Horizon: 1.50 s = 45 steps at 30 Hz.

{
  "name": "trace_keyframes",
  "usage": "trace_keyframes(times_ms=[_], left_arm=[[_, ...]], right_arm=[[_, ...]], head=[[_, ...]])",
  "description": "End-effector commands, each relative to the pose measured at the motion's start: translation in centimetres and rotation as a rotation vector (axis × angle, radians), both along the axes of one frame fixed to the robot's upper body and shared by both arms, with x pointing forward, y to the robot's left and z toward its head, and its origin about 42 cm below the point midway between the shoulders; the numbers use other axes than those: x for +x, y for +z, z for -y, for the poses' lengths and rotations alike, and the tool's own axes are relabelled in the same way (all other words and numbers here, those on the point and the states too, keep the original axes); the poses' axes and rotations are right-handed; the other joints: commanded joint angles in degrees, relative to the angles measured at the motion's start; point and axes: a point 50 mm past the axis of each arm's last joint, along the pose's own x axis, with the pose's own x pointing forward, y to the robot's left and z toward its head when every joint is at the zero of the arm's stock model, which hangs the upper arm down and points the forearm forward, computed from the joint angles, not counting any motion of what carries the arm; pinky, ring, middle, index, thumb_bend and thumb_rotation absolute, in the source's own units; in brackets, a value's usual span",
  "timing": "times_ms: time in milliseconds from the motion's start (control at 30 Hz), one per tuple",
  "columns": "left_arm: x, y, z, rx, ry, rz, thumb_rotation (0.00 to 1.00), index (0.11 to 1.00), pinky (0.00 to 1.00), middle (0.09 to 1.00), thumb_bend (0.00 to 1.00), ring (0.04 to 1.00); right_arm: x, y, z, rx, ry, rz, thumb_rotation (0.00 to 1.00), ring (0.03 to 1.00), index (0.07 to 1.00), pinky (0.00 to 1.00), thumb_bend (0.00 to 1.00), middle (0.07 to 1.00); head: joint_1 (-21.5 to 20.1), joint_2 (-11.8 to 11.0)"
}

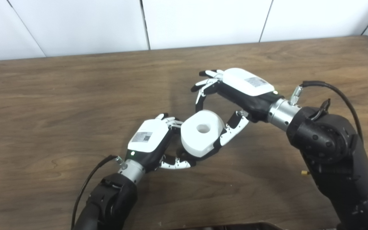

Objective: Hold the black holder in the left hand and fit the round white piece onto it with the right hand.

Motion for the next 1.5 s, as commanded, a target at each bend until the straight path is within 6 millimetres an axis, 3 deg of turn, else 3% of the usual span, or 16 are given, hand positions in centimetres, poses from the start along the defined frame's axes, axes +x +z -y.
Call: trace_keyframes(times_ms=[0, 1467], left_arm=[[0.4, 0.4, 0.1, 0.021, 0.004, 0.014, 0.06, 0.487, 0.96, 0.787, 0.52, 0.866], [0.4, 0.5, 0.5, 0.016, 0.004, 0.012, 0.06, 0.487, 0.97, 0.795, 0.52, 0.872]], right_arm=[[0.1, 1.0, -0.2, 0.008, 0.01, 0.079, 0.15, 0.966, 0.481, 1.0, 0.52, 0.834], [-0.4, -1.0, -0.1, -0.01, 0.011, 0.045, 0.15, 0.966, 0.481, 1.0, 0.52, 0.845]], head=[[0.04, 0.02], [0.59, 0.44]])
